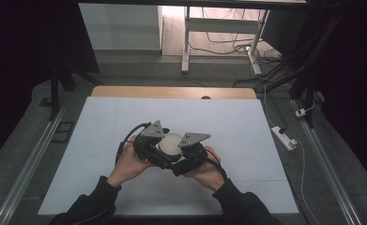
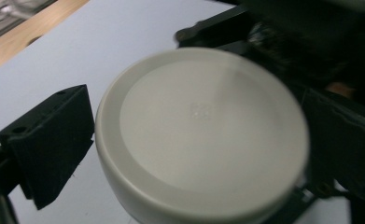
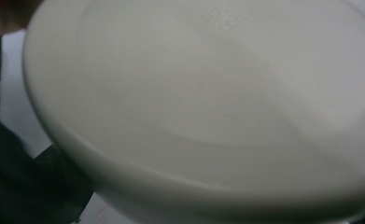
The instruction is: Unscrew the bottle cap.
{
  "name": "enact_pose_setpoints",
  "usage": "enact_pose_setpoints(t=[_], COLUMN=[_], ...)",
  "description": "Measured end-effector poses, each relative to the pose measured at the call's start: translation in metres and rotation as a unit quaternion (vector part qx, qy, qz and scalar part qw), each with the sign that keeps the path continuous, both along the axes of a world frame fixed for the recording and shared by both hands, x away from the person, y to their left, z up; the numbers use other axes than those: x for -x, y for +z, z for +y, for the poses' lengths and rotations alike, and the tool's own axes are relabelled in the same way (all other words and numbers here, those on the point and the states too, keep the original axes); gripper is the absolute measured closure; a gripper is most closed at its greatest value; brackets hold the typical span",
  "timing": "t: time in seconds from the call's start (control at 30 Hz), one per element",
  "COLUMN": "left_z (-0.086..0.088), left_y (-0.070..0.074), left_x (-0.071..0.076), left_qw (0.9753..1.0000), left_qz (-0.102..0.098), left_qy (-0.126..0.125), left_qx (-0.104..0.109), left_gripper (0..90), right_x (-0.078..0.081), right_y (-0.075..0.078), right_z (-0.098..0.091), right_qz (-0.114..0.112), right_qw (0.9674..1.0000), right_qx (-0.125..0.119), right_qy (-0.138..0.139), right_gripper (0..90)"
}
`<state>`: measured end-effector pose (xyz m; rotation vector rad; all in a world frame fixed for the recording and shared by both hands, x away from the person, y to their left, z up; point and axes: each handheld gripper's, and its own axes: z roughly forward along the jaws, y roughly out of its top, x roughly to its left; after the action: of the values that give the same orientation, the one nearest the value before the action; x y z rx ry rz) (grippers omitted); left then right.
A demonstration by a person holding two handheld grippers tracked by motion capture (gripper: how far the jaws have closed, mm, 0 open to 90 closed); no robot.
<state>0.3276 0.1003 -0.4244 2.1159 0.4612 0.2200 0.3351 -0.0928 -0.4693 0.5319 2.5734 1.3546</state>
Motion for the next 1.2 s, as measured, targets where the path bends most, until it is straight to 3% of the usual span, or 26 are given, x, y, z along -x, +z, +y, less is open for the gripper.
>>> enact_pose_setpoints(t=[0.1,0.27,0.43,0.57,0.83,1.07,1.2], left_z=[0.009,0.017,0.014,0.015,0.011,0.002,-0.005], left_y=[0.005,0.006,0.002,0.002,0.001,0.002,0.001], left_x=[0.000,0.001,0.004,0.004,0.005,0.006,0.008], left_qw=[0.9995,0.9951,0.9923,0.9916,0.9950,0.9989,0.9990], left_qz=[-0.010,-0.017,-0.021,-0.021,-0.012,-0.010,-0.014], left_qy=[-0.031,-0.095,-0.117,-0.125,-0.094,-0.026,0.016], left_qx=[-0.002,-0.019,-0.037,-0.027,-0.031,-0.037,-0.039], left_gripper=[0.0,0.0,1.0,7.4,8.0,8.0,8.1], right_x=[0.001,0.005,0.009,0.010,0.009,0.006,0.004], right_y=[0.001,0.003,0.003,0.004,0.002,0.001,0.001], right_z=[0.000,0.001,0.004,0.005,0.003,0.003,0.001], right_qz=[0.004,0.008,0.011,0.011,0.007,0.004,0.002], right_qw=[0.9999,0.9987,0.9970,0.9961,0.9969,0.9993,0.9999], right_qx=[-0.003,-0.005,-0.005,-0.006,-0.002,-0.001,0.000], right_qy=[0.016,0.050,0.076,0.087,0.078,0.036,0.011], right_gripper=[7.0,7.0,7.0,7.0,7.0,7.0,7.1])
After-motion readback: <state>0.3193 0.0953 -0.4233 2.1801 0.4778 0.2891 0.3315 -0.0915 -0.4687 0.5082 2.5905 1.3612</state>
